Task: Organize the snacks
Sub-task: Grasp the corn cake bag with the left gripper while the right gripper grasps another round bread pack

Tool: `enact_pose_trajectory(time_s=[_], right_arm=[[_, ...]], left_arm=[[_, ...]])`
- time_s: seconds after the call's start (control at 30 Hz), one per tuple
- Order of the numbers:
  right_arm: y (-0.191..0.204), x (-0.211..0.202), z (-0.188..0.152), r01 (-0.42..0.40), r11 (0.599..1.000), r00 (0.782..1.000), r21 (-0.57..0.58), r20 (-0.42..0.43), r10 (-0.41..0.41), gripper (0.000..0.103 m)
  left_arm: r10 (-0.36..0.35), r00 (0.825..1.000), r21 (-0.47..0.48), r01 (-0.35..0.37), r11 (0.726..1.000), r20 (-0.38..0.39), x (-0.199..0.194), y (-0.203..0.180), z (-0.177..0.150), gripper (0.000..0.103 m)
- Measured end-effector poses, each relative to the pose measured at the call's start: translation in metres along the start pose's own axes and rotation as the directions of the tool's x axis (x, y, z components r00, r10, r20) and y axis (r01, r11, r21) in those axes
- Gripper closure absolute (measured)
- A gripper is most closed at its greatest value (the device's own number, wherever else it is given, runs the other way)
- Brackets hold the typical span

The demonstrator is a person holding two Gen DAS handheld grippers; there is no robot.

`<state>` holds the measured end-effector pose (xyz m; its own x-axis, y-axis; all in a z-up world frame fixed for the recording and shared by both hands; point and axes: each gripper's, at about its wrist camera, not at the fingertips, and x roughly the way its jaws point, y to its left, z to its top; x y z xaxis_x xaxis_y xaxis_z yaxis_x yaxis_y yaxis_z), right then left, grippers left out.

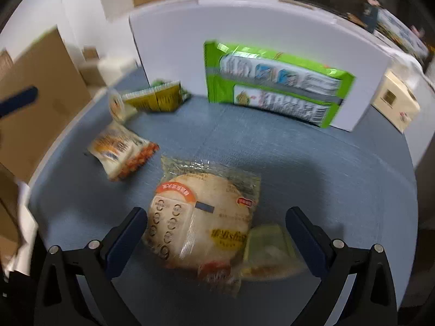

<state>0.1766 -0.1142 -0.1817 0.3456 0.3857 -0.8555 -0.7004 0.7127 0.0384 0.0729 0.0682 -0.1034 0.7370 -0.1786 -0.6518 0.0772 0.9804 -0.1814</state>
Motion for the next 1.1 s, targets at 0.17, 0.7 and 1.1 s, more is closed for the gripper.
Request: enact_pose_trajectory(time_s=[0.17,0.7,1.1], right_arm=[[0.001,0.008,0.003,-0.026,0.999,0.999,-0.021,-0.032,0.026,0.002],[-0.016,-0.026,0.015,-0.097,0.995,0.993,0.033,0.070,0.094,0.050],[-0.037,-0.110,0.011,-0.231,0.965,0.938,0.125,0.293,0.187,0.052]], left_arm=[[0.015,0.999,-0.039,-0.016,0.999,-0.036,0.008,0.012,-0.012,0.000],[-0.025,0.992,-0.029,0.021,0.999,-0.127,0.052,-0.002,-0.016,0.000],[0.035,0.973,-0.013,-0.039,0.999,-0.228,0.106,-0.009,-0.014,0.000]])
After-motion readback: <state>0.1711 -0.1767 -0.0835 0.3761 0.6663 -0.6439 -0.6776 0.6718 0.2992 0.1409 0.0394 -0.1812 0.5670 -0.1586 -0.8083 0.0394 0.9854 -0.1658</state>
